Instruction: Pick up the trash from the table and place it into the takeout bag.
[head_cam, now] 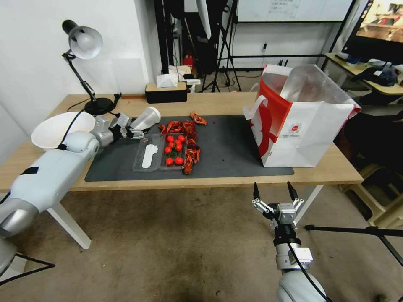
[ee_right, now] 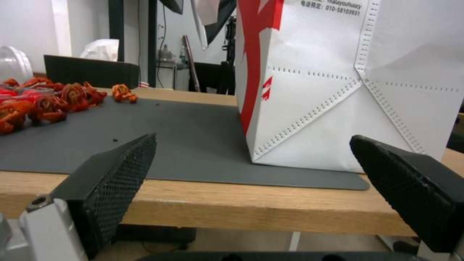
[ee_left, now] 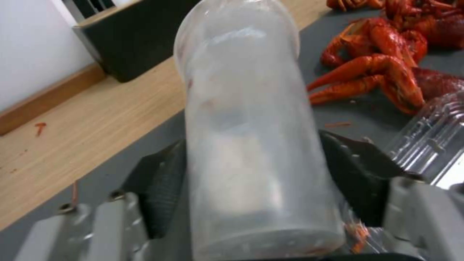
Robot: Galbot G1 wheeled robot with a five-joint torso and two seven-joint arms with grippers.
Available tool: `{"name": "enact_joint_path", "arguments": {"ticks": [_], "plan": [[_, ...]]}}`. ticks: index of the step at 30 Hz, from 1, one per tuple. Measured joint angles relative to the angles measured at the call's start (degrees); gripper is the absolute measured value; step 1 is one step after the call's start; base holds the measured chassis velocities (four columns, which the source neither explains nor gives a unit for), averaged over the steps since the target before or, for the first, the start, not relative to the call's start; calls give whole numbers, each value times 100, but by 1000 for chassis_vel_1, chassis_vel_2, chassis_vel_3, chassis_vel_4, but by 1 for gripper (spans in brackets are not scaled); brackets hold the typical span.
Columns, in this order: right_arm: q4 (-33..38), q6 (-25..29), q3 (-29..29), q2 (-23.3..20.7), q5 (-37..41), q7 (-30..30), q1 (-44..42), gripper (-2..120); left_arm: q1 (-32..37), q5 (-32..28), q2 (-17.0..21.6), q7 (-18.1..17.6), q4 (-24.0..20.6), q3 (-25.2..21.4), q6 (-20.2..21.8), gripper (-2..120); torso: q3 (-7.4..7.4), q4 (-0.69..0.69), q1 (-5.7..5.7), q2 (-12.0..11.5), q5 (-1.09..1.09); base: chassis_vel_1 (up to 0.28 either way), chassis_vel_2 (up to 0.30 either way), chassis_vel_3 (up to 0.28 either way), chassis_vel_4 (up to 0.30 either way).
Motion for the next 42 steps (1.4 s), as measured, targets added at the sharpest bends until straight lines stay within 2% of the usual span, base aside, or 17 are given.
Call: {"name": "enact_joint_path", "arguments": {"ticks": [2, 5, 7, 11, 20, 26, 28, 29, 32, 33, 36, 37, 41, 42], "plan": [[-1, 0, 0, 1, 0, 1, 2, 100, -3, 2, 0, 3, 0, 1, 4, 63, 0, 0, 0, 0, 0, 0, 0, 0, 0], [-5, 0, 0, 3, 1, 3, 3, 100, -16, 4, -6, 3, 4, 1, 5, 49, 0, 0, 0, 0, 1, 0, 0, 0, 0], [-6, 0, 0, 4, 1, 3, 3, 100, -17, 5, -6, 3, 3, 2, 5, 49, 0, 0, 0, 0, 1, 0, 0, 0, 0], [-15, 0, 0, 6, 2, 4, 3, 100, -25, 7, -13, 2, 7, 2, -1, 37, 0, 0, 0, 0, 1, 0, 0, 0, 0], [-21, -1, -2, 2, 5, 5, 31, 100, -73, -31, -38, -23, -44, -25, -117, 27, 0, 1, 0, 0, 0, 0, 0, 0, 0], [-28, -9, -8, -7, 9, 6, 55, 100, -514, -464, -104, -172, -569, 29, -145, 12, 0, 0, 0, 0, 1, 0, 0, 0, 0], [-18, -12, -8, -8, 10, 6, 53, 100, -806, -743, -142, -289, -879, 220, -120, 7, 0, -1, 0, 1, 4, 0, 0, 0, 0], [-18, -12, -8, -8, 10, 6, 53, 100, -806, -743, -142, -289, -879, 220, -120, 7, 0, -1, 0, 1, 4, 0, 0, 0, 0], [8, -16, -6, 4, 9, 6, 45, 100, -1263, -1347, -317, -602, -1570, 609, 20, 4, 1, 1, 0, 0, 3, 0, 0, 0, 0], [8, -16, -6, 4, 9, 6, 45, 100, -1263, -1347, -317, -602, -1570, 609, 20, 4, 1, 1, 0, 0, 3, 0, 0, 0, 0], [31, -23, -9, 26, 3, 2, 46, 100, -1762, -1828, -665, -975, -2154, 1019, 100, 4, 0, 0, 0, 0, 4, 0, 0, 0, 0], [31, -23, -9, 26, 3, 2, 46, 100, -1762, -1828, -665, -975, -2154, 1019, 100, 4, 0, 0, 0, 0, 4, 0, 0, 0, 0], [69, -34, -11, 57, -10, -1, 44, 100, -2363, -2199, -1268, -1250, -2466, 1433, 171, 4, 0, -1, 0, 1, 2, 0, 0, 0, 0], [69, -34, -11, 57, -10, -1, 44, 100, -2363, -2199, -1268, -1250, -2466, 1433, 171, 4, 0, -1, 0, 1, 2, 0, 0, 0, 0]]}}
